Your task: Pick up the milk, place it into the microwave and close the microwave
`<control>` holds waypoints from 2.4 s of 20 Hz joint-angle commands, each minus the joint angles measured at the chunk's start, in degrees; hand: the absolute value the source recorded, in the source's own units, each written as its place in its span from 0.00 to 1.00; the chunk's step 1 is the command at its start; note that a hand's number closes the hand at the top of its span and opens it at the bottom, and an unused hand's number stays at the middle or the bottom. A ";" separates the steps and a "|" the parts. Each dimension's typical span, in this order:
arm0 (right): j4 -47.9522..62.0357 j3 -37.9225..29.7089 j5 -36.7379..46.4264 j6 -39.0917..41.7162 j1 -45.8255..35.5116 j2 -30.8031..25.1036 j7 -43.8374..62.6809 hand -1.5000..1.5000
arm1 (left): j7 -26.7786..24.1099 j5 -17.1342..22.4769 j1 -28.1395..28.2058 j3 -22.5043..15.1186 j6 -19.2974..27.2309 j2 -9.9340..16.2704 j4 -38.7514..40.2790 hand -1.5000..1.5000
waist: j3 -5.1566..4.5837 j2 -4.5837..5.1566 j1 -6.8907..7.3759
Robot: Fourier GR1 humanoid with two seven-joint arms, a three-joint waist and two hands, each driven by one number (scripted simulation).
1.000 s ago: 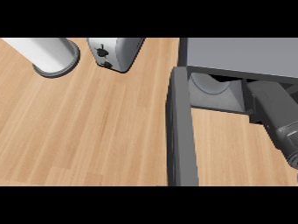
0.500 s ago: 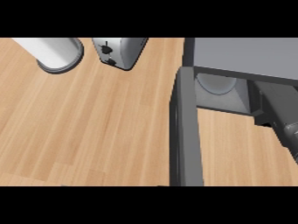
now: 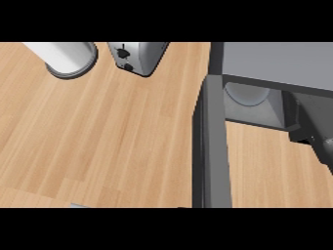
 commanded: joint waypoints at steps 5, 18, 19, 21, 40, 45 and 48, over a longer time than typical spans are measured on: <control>0.12 -0.21 0.13 0.19 -1.16 -1.76 0.57 1.00 | 0.46 -1.73 -1.66 0.94 0.06 1.76 0.78 0.00 | -0.26 0.77 0.98; 0.55 0.29 -0.21 6.34 -4.61 2.86 0.96 0.00 | 1.68 -2.45 -3.84 0.41 0.47 3.43 2.12 0.00 | -0.45 0.11 2.67; 1.43 1.59 1.18 6.34 -4.40 1.73 2.40 0.00 | 1.50 -2.16 -3.80 0.39 0.08 3.41 2.47 0.00 | -0.61 0.00 2.83; 1.71 3.30 2.81 5.61 -5.05 2.72 3.07 0.00 | 1.61 -2.53 -4.96 0.26 1.05 3.44 2.20 0.00 | -0.63 -0.16 2.58; 0.10 1.12 -0.10 -3.56 -10.30 8.58 5.12 0.00 | 3.73 -5.01 -5.57 -4.06 0.04 2.80 5.59 0.00 | -0.73 -2.13 -0.25; 0.57 -0.09 -1.00 -5.19 -9.66 8.41 4.24 0.00 | 3.82 -6.11 -5.61 -5.16 -1.00 2.51 6.98 0.00 | -0.76 -2.13 -1.66; 1.70 2.22 1.47 -4.12 -10.11 7.28 4.62 0.00 | 3.09 -8.80 -6.24 -7.28 -0.58 0.19 6.35 0.00 | -0.81 -2.43 -2.96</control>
